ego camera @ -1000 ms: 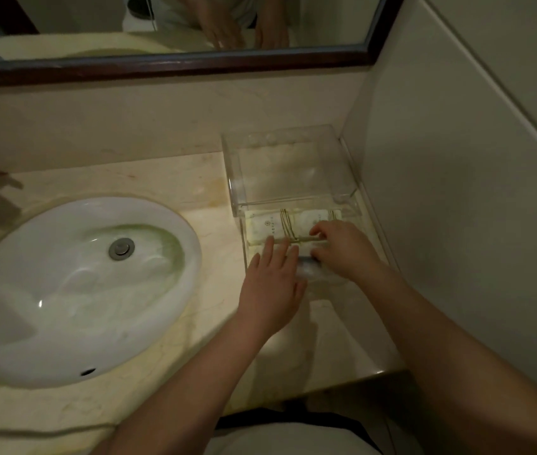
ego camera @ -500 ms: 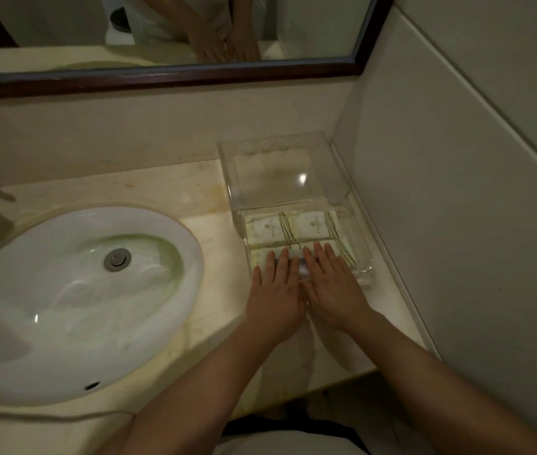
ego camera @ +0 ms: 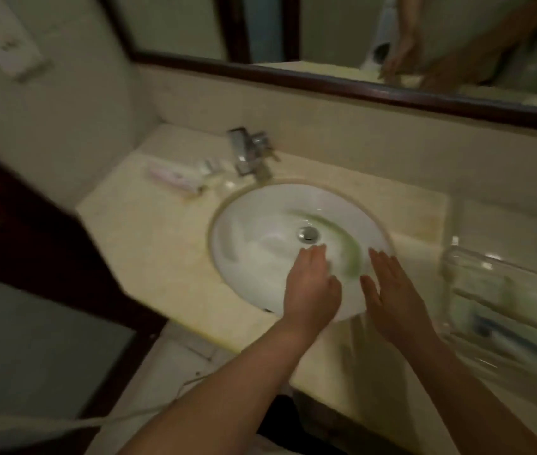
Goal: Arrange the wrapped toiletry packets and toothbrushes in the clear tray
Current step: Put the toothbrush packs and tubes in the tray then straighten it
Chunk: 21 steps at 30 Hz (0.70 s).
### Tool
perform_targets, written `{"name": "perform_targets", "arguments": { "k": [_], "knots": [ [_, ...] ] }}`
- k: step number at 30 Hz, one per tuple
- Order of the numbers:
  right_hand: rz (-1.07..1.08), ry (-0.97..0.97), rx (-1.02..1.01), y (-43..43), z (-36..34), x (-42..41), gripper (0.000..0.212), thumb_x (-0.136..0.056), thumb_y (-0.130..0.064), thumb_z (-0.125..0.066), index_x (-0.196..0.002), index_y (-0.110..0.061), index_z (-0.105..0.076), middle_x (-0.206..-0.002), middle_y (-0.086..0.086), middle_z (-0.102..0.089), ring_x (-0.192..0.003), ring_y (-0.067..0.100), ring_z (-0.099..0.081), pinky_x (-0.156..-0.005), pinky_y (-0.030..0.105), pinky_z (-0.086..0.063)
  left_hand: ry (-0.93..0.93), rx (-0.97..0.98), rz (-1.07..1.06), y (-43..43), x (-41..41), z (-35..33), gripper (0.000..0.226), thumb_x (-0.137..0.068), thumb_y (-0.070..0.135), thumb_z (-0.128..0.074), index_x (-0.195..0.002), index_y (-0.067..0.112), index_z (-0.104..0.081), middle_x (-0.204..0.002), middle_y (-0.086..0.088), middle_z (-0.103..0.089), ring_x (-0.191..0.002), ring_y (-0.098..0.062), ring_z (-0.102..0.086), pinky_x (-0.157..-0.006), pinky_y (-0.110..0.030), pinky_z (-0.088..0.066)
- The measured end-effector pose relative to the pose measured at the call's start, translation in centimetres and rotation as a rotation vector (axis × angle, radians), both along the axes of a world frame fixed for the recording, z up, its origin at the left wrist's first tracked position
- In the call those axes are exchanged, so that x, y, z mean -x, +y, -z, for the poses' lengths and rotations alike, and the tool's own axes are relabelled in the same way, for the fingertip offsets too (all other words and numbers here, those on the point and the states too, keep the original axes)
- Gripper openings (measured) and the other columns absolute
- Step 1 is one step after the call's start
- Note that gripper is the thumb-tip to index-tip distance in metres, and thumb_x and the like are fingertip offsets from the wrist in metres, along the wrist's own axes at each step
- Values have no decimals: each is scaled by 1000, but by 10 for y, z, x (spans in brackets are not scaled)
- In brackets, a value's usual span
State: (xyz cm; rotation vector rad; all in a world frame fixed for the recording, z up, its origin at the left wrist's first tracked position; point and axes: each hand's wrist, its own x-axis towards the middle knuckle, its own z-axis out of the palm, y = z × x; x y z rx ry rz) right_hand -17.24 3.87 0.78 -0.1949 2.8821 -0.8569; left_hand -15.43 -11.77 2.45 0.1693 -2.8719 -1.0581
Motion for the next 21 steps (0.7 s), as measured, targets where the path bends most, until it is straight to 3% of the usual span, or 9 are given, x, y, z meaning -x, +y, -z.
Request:
{"name": "perform_targets", "arguments": {
  "k": [4, 9, 13, 17, 21],
  "knots": [
    [-187, -29, 80, -92, -7, 21, 56, -98, -36, -43, -150, -18, -30, -154, 8, -36, -142, 26, -32, -112, 38, -28, -79, -49, -265, -111, 10, -8, 53, -88, 15, -52, -139, 9, -44, -142, -11, -48, -131, -25, -43, -107, -31, -34],
    [-278, -109, 6, -186, -1, 66, 56, -99, -42, -40, -151, -25, -26, -156, 1, -33, -140, 21, -36, -111, 35, -29, -81, -50, -347, -232, 46, -2, 45, -88, 7, -47, -132, 13, -52, -133, -10, -53, -121, -25, -51, -96, -28, -40],
    [-249, -104, 13, -272, 4, 108, 56, -98, -37, -45, -150, -21, -30, -153, 2, -39, -139, 21, -37, -110, 32, -28, -58, 36, -265, -339, 97, 7, 46, -82, -2, -48, -125, 13, -59, -126, -11, -59, -116, -27, -55, -95, -30, -40],
    [-191, -143, 31, -341, 3, 138, 54, -96, -33, -51, -147, -20, -37, -148, 5, -46, -134, 22, -43, -107, 31, -32, -34, 125, -159, -415, 150, 11, 42, -84, 4, -54, -122, 21, -62, -126, -6, -60, -116, -25, -55, -95, -36, -46],
    [-108, -137, 33, -376, 1, 157, 51, -94, -31, -54, -142, -18, -44, -136, 6, -57, -123, 22, -53, -97, 26, -38, -80, 260, 30, -445, 207, 25, 45, -86, 12, -54, -130, 21, -57, -142, -9, -48, -132, -28, -41, -104, -38, -36]
  ]
}}
